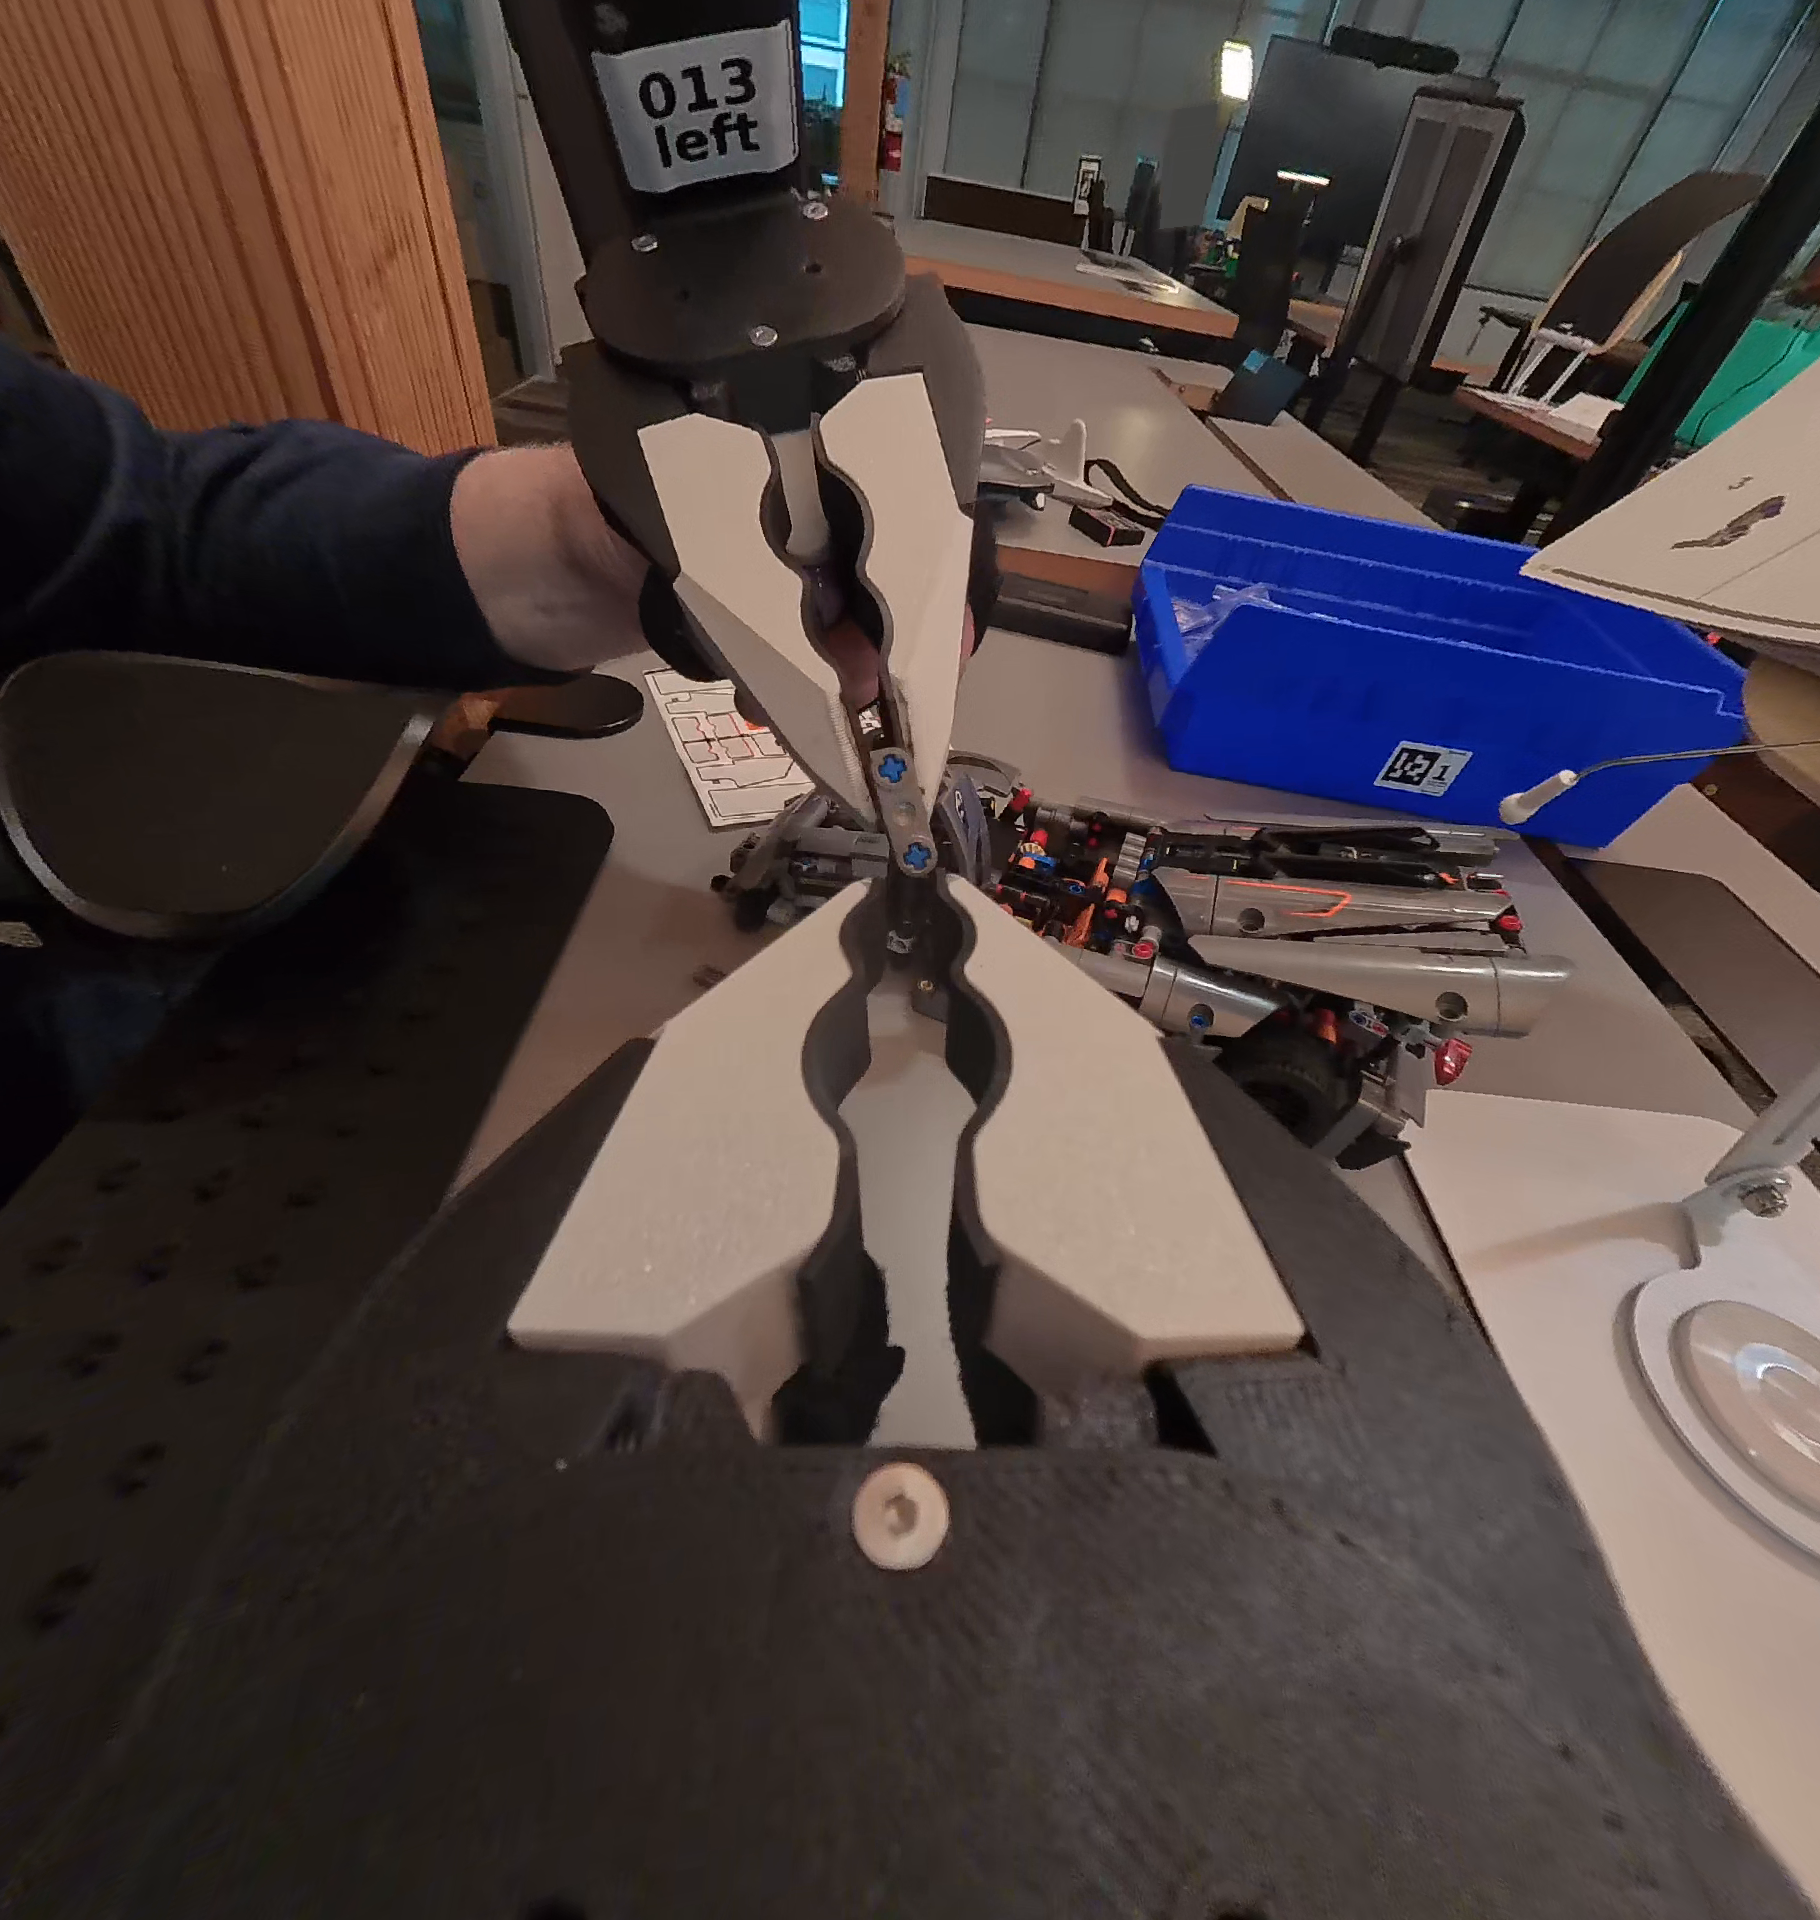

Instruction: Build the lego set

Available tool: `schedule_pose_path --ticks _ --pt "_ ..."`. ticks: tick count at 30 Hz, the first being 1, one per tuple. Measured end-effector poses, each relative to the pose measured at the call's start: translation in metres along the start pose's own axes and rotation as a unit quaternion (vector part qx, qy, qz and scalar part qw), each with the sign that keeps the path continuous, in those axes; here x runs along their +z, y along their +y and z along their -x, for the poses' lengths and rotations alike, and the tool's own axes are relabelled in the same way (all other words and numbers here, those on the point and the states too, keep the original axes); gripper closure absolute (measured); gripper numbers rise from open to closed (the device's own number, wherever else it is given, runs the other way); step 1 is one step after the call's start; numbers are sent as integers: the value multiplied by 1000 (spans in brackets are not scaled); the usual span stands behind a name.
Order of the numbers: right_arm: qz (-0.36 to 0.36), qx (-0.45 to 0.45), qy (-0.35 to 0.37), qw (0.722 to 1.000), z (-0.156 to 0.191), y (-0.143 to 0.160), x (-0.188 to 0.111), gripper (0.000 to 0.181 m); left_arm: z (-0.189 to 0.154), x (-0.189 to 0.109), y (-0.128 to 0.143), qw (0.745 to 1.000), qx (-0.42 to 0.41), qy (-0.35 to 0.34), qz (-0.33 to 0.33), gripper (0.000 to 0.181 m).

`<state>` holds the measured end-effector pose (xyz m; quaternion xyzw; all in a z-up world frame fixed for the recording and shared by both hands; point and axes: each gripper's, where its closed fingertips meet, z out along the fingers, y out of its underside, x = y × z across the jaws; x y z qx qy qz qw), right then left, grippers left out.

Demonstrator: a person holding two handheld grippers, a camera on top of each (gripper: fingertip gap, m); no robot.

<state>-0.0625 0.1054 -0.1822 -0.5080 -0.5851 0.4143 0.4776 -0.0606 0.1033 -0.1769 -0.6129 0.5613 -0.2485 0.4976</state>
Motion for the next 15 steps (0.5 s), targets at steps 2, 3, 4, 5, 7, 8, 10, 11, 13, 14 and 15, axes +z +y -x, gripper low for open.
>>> schedule_pose_path --ticks 2,3,4,5,7,8,10,11,13,14,15 --pt "2 -4 2 1000 0 0 0 177 0 0 0 1000 -3 5 1 180" --pt "1 -7 3 1000 0 -1 0 177 0 0 -1 1000 -5 8 0 180" --pt "0 -9 2 1000 1 -1 -1 177 0 0 -1 1000 -7 12 -1 180" --pt "-1 -12 3 1000 1 -2 -1 177 0 -1 -2 1000 -7 14 -2 180" --pt "-1 -20 2 1000 2 -3 -2 177 -2 -1 -3 1000 -10 22 -5 180" --pt "-1 -26 1 1000 3 -3 -2 177 -3 -1 -4 999 -16 30 -7 180" --pt "0 -29 -1 1000 5 -4 -2 176 -3 -2 -4 999 -26 41 -10 180" --pt "1 -32 -1 999 5 -3 -2 176 -4 -2 -3 999 -28 46 -9 180" --pt "5 -35 -2 999 6 -2 -2 177 -4 -2 -2 998 -28 50 -5 180" --pt "6 -36 -5 999 7 -2 -2 177 -5 -2 -2 998 -29 54 -4 180" --pt "5 -37 -6 999 7 -2 -2 177 -5 -2 -2 998 -31 58 -4 180"
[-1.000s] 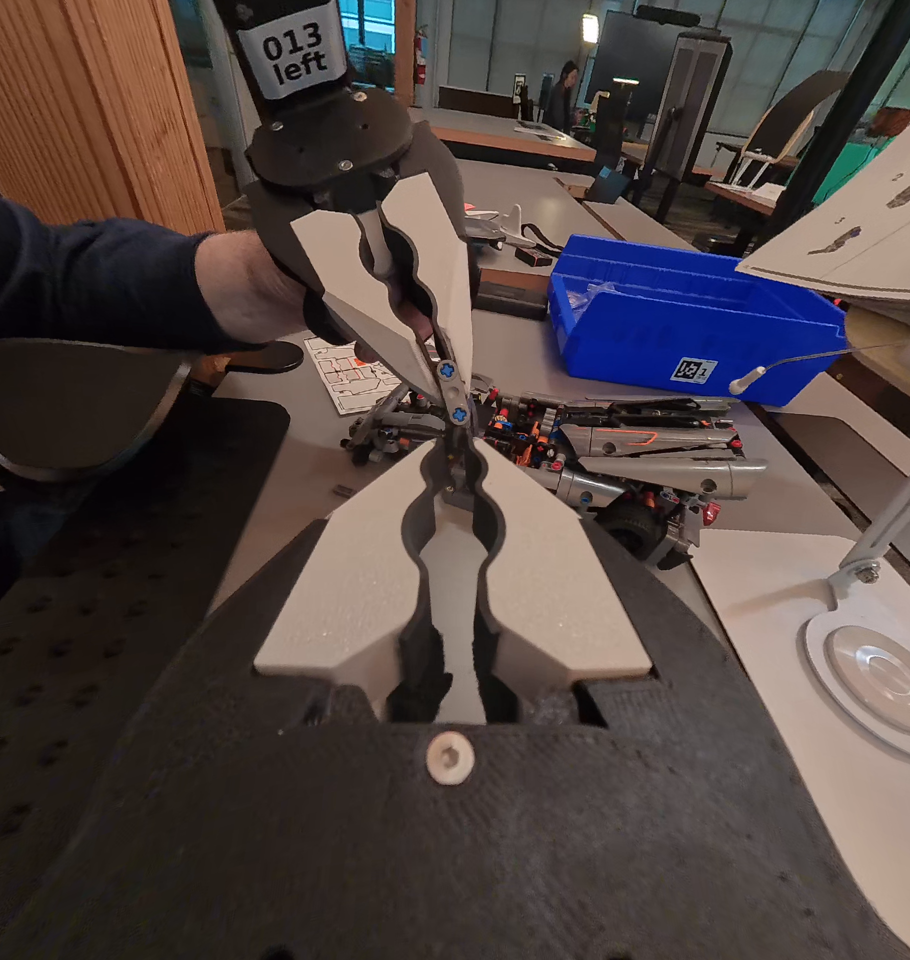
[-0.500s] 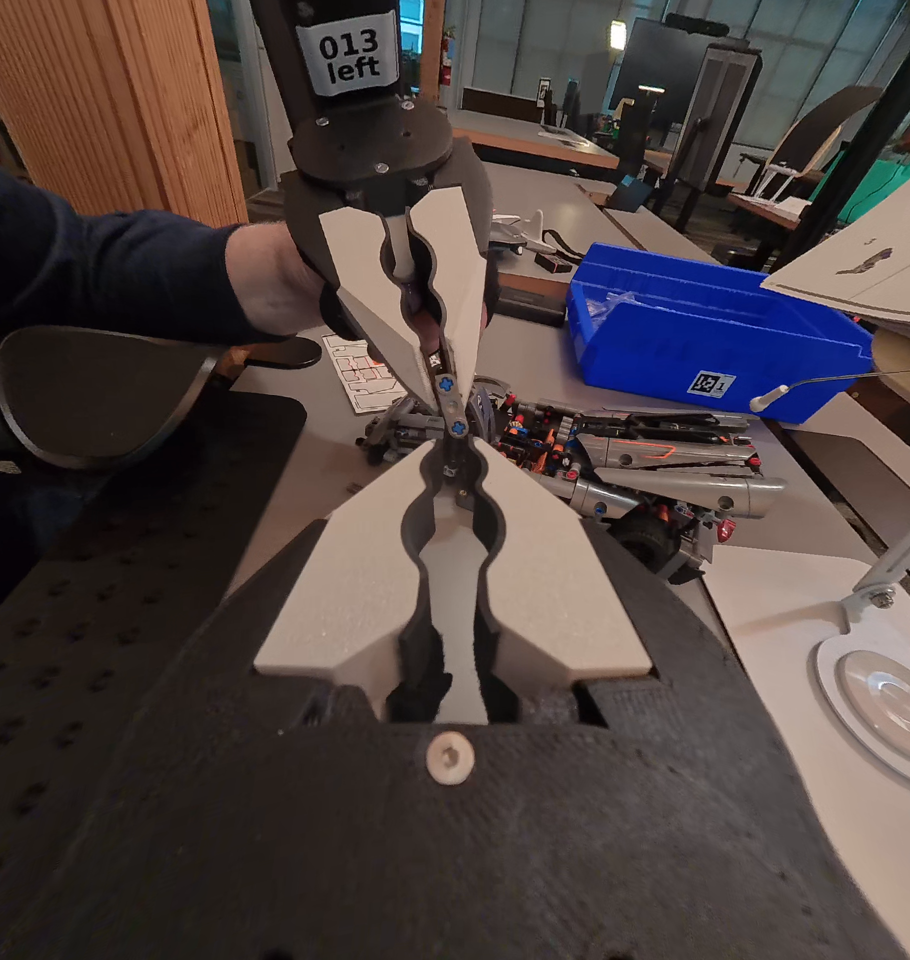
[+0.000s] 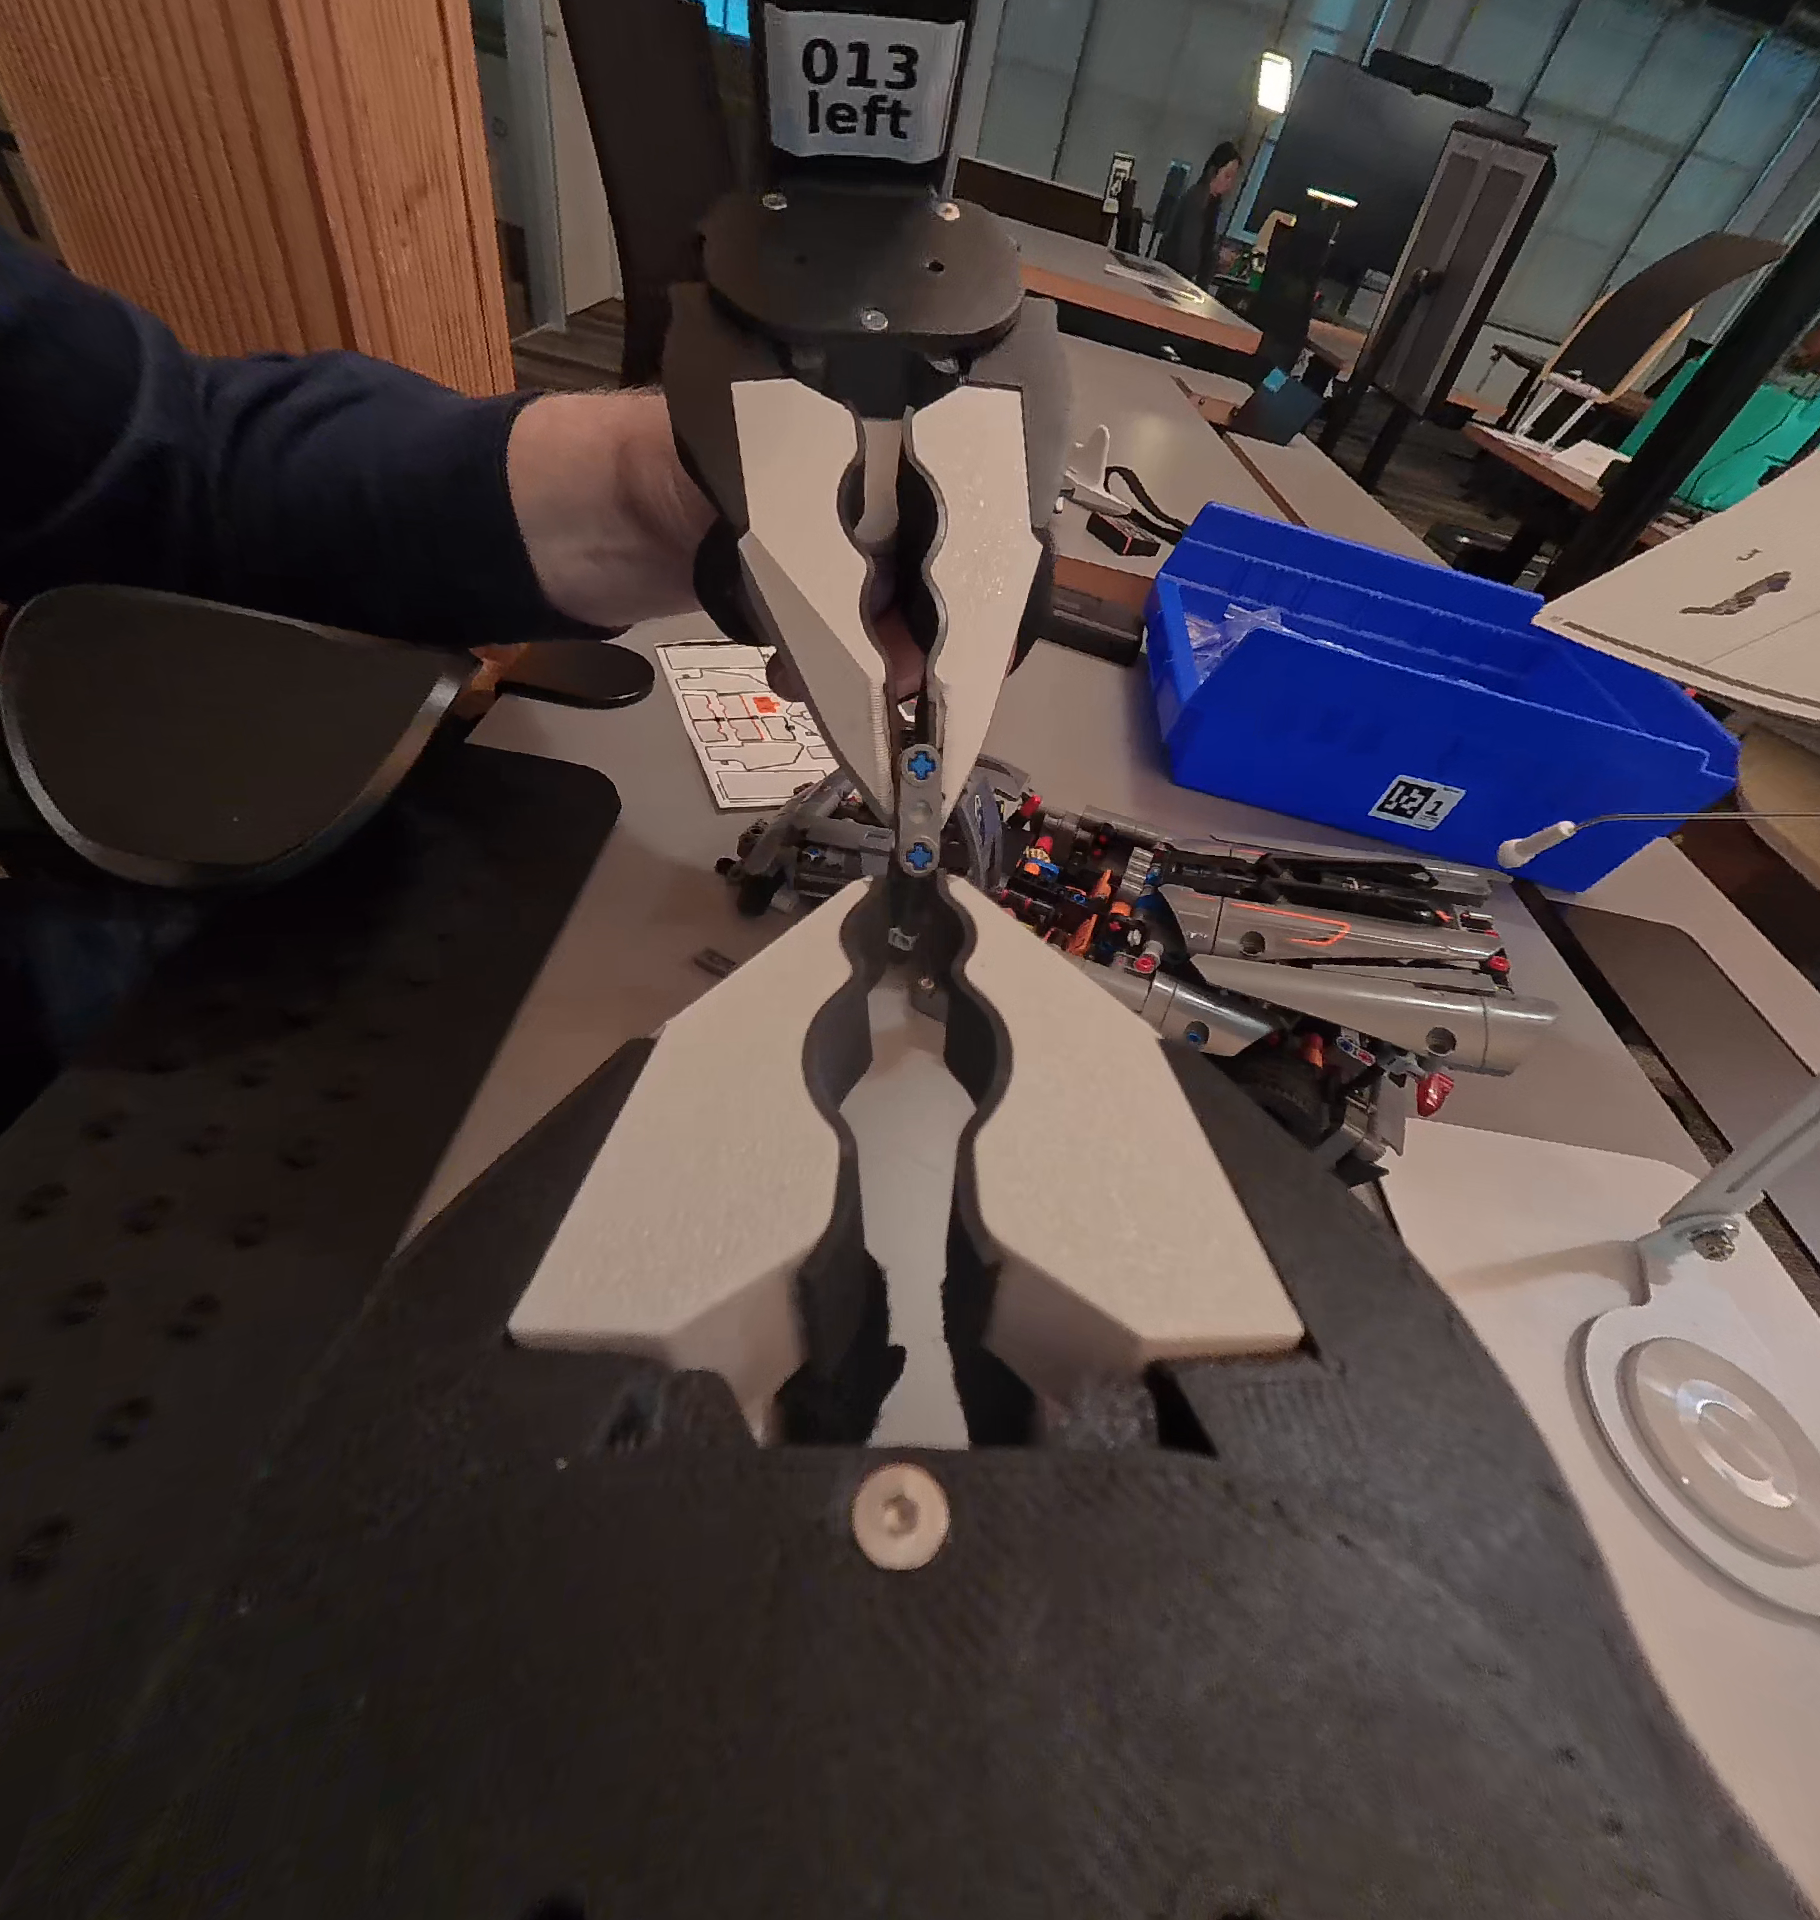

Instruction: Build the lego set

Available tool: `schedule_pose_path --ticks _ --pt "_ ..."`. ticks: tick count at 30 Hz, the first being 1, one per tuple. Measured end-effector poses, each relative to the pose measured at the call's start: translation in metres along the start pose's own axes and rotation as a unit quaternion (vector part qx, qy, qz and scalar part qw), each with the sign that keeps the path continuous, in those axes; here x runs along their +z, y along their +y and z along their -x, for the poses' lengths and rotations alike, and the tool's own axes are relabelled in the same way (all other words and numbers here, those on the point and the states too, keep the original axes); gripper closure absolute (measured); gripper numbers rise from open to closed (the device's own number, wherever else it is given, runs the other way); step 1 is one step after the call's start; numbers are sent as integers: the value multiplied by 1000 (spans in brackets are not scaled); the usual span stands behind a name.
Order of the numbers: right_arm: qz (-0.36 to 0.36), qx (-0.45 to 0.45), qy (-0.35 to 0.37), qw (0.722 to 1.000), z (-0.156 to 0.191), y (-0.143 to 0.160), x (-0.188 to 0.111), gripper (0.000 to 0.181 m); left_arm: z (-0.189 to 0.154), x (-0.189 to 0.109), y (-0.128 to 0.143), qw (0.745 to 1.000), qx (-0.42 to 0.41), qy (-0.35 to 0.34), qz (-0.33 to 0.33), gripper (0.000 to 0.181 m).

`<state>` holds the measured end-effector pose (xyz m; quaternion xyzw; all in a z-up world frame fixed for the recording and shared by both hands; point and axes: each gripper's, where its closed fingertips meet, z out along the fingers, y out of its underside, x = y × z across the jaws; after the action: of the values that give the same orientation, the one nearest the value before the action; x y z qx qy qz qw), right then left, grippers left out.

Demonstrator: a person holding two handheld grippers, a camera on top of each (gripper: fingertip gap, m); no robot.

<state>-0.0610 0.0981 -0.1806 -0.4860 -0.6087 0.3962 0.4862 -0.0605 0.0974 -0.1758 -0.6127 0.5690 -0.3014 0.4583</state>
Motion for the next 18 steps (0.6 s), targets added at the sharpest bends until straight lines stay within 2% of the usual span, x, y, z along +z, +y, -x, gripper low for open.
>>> schedule_pose_path --ticks 7,12,18 --pt "1 -4 6 1000 -1 1 1 176 2 -1 2 999 -38 34 -7 179" --pt "-7 14 42 999 -16 0 -4 177 19 -1 -1 999 -39 -17 -14 172" --pt "-21 34 90 995 -35 -2 -12 177 37 -7 -5 996 -19 -89 -17 171"
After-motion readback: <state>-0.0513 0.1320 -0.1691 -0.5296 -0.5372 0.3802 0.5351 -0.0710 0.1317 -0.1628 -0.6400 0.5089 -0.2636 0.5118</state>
